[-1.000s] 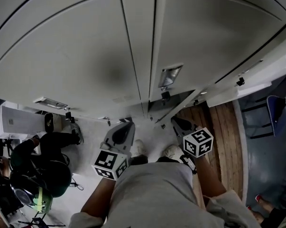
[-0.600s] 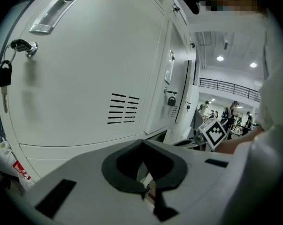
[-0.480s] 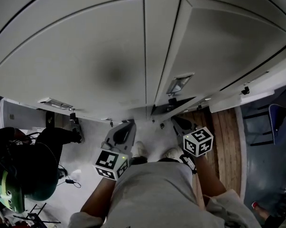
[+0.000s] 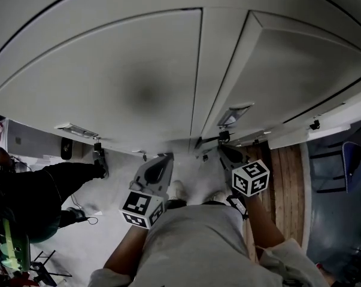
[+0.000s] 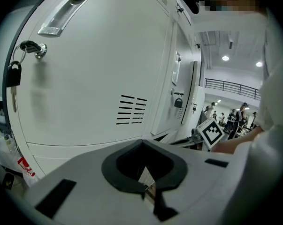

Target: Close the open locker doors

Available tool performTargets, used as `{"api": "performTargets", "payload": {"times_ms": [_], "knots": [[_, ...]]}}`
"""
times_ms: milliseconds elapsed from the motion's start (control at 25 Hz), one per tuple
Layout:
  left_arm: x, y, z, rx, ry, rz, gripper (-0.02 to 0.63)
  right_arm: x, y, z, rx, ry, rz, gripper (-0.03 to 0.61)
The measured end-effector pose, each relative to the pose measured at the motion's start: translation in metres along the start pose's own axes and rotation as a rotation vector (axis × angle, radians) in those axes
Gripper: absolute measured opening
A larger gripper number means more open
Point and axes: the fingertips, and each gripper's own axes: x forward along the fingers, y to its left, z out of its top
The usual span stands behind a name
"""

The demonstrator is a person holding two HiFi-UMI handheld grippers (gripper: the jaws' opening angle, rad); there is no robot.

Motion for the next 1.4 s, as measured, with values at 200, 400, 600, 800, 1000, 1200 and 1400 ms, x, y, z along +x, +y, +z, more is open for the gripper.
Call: {"api": "performTargets", "payload": {"times_ms": [200, 400, 600, 800, 1000, 1200, 1400], "knots": [[0.001, -0.003, -0.002, -0.010, 0.003, 0.001, 0.014, 0.006, -0.003, 0.004, 0.006, -0.002, 0.003, 0.028], [0.003, -0.003, -0.004, -0.016, 0.005, 0.001, 0.014, 0.010, -0.005, 0.007, 0.010, -0.004, 0.004, 0.028], [0.004, -0.001, -0.003, -0.019, 0.002, 0.009, 0.014, 0.014, -0.007, 0.008, 0.010, 0.000, 0.008, 0.028], [0.004, 0.001, -0.003, -0.023, 0.003, 0.015, 0.014, 0.017, -0.008, 0.008, 0.009, 0.005, 0.012, 0.028], [0.004, 0.003, -0.002, -0.022, 0.001, 0.024, 0.014, 0.020, -0.011, 0.011, 0.008, 0.003, 0.014, 0.028], [0.004, 0.006, -0.003, -0.024, -0.001, 0.032, 0.014, 0.024, -0.013, 0.012, 0.004, 0.008, 0.016, 0.028], [0.005, 0.008, -0.002, -0.025, -0.001, 0.038, 0.014, 0.027, -0.015, 0.013, 0.003, 0.015, 0.018, 0.028]]}}
